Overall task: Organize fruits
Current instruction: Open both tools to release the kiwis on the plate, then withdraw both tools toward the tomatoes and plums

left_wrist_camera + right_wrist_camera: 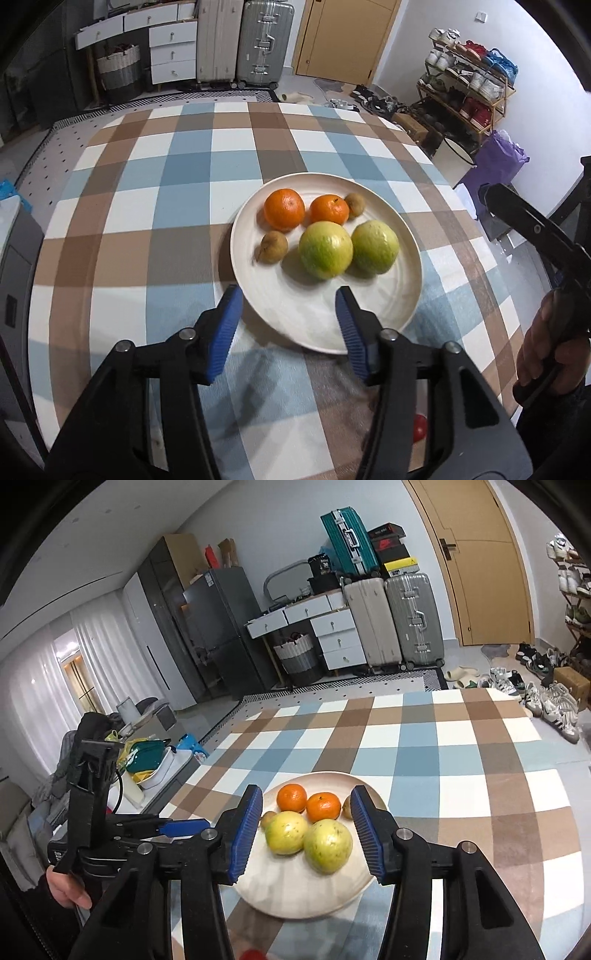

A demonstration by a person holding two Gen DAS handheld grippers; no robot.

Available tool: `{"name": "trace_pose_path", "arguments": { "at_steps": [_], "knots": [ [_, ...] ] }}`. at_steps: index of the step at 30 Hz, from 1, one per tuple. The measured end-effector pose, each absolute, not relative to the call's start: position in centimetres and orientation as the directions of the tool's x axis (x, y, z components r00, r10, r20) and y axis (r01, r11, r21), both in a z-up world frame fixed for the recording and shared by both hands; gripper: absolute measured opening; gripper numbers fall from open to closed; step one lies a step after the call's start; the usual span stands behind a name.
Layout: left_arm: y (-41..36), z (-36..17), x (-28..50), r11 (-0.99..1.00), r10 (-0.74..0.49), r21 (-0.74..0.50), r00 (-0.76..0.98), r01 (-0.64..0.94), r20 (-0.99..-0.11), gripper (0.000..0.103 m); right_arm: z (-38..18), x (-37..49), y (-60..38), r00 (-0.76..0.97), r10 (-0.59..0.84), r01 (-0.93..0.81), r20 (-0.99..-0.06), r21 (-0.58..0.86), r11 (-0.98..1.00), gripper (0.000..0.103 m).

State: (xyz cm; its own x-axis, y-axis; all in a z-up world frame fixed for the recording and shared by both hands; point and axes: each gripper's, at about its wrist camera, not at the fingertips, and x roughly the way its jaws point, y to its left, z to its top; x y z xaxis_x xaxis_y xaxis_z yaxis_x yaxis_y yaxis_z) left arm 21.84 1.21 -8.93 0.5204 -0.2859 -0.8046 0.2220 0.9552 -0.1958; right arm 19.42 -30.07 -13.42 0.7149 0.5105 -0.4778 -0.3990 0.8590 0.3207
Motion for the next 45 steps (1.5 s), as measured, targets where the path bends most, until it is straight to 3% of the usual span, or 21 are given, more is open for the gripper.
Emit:
{"name": "trace_pose_path", "arguments": {
  "at_steps": [3, 5, 11, 14, 16, 27, 30, 45],
  "knots": [
    [1.1, -8.3, 20.4, 0.961, -0.267, -0.178, 0.540, 0.212, -0.799, 0.063, -12.8, 18.2, -30.3, 0.722, 0.504, -0.400, -0.474, 0.310, 0.863, 0.052],
    [1.1, -7.9, 19.5, 0.962, -0.264, -0.175, 0.556, 0.210, -0.788, 0.066, -12.4, 17.4, -30.6, 0.729, 0.502, -0.399, -0.465, 0.307, 0.864, 0.064],
    [1.4, -7.0, 17.1, 0.964, -0.263, -0.180, 0.595, 0.196, -0.760, 0.068, -11.7, 14.5, -30.9, 0.743, 0.509, -0.423, -0.434, 0.285, 0.860, 0.085],
    [1.5, -6.8, 15.9, 0.969, -0.245, -0.174, 0.618, 0.174, -0.747, 0.079, -11.8, 13.1, -30.8, 0.738, 0.519, -0.438, -0.432, 0.278, 0.855, 0.088],
    [1.8, -6.8, 15.2, 0.970, -0.242, -0.180, 0.630, 0.162, -0.738, 0.080, -11.9, 12.3, -30.7, 0.738, 0.517, -0.440, -0.433, 0.273, 0.856, 0.092],
    [2.6, -8.1, 11.8, 0.968, -0.248, -0.219, 0.632, 0.126, -0.734, 0.088, -12.8, 8.5, -30.8, 0.727, 0.527, -0.453, -0.440, 0.269, 0.850, 0.097],
    [2.9, -8.9, 11.0, 0.968, -0.244, -0.229, 0.633, 0.108, -0.735, 0.097, -13.5, 7.8, -30.7, 0.720, 0.530, -0.455, -0.448, 0.272, 0.848, 0.097],
    [3.9, -10.8, 8.0, 0.964, -0.239, -0.256, 0.643, 0.069, -0.728, 0.101, -19.8, 6.6, -28.7, 0.642, 0.467, -0.408, -0.608, 0.245, 0.880, 0.097]
  ]
}}
